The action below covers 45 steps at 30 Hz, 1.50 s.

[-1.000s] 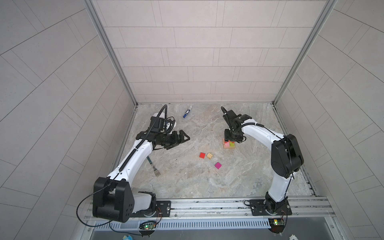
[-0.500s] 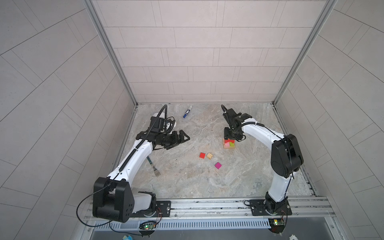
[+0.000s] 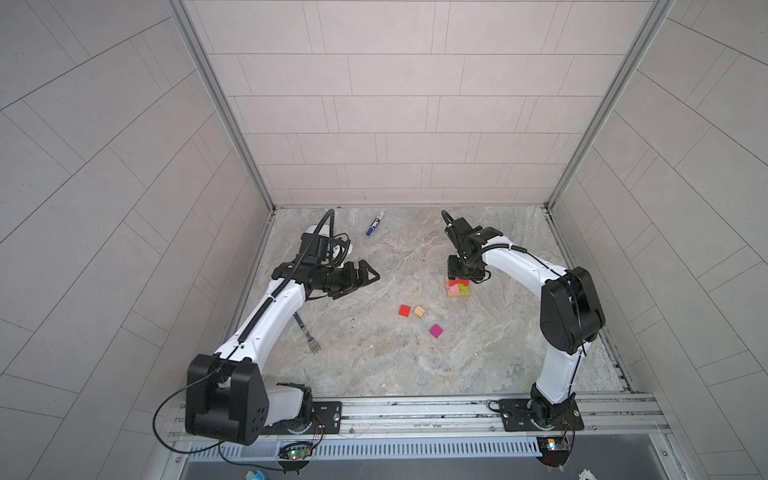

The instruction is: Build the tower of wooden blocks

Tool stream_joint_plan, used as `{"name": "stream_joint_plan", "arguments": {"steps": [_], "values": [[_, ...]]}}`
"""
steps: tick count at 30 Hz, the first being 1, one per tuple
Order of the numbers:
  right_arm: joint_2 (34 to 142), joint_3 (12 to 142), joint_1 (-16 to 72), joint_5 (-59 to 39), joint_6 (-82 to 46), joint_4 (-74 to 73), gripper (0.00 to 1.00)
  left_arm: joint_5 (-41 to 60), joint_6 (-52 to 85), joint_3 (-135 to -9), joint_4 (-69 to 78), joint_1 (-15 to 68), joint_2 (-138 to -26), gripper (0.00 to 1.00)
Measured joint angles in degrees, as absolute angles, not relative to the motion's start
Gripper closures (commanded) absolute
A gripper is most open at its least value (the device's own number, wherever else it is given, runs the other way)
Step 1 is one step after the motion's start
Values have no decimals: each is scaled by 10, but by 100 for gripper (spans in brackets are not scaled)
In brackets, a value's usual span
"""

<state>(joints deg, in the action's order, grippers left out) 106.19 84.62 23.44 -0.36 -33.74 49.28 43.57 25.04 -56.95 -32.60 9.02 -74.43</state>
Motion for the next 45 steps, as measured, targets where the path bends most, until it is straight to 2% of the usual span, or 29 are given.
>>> {"name": "stream_joint_plan", "arguments": {"steps": [45], "values": [[1062, 838, 236, 1, -346, 489, 46, 436, 250, -569, -326, 90, -744, 1]]}}
